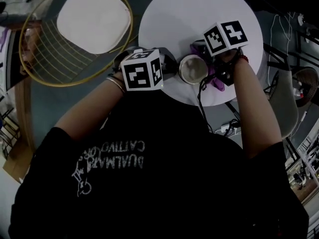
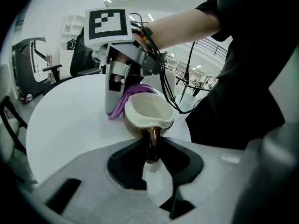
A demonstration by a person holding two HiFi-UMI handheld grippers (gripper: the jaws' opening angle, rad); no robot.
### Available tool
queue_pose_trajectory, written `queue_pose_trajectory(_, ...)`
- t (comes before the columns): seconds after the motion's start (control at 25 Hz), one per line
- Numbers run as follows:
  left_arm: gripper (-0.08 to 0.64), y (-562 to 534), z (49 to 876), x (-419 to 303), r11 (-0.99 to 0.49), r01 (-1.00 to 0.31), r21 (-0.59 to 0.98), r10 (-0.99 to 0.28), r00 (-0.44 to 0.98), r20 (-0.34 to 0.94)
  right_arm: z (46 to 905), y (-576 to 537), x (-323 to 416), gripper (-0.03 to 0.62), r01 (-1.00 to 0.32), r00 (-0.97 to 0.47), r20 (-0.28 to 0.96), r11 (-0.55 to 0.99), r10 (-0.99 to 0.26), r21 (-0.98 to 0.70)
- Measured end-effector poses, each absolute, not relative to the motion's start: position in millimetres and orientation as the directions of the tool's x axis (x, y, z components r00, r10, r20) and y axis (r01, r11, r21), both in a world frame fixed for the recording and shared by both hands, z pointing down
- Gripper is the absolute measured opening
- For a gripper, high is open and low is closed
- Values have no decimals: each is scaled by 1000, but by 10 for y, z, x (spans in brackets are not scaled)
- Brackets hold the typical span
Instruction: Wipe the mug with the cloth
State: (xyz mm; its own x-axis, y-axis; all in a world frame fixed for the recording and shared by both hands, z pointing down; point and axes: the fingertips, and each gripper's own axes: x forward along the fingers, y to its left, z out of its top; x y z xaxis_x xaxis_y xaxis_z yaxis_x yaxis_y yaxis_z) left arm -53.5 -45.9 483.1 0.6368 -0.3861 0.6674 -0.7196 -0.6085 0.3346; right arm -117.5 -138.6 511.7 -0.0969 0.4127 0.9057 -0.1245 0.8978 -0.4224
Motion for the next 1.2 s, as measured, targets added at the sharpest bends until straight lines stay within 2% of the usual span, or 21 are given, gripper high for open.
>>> queue_pose_trajectory(0.16,76,-450,4847,-511,-600,-727,334,-395,632,666,5070,-1450,-1143,25,-212,-251,888,873,385,-438)
queue_pose_trajectory(0.32,81,-430,4837,-550,-591,-729,345,-404,638,656,5045,-1522,-1081,25,-354,-370,863,806,345,-474)
queue_pose_trajectory(0.64,81,-453,4829,-644,-558,-762,327,-392,590,706,4971,-1794,-883,25,-560,-548,820,655,167,-508)
queue_pose_trajectory(0.92,81,-445,4811,-555,-542,-771,334,-365,574,733,4957,-1851,-432,25,-707,-622,783,422,11,-568)
queue_pose_trajectory(1.2,80,-431,4826,-551,-531,-783,325,-362,556,748,4959,-1788,-227,25,-732,-658,751,282,-59,-620)
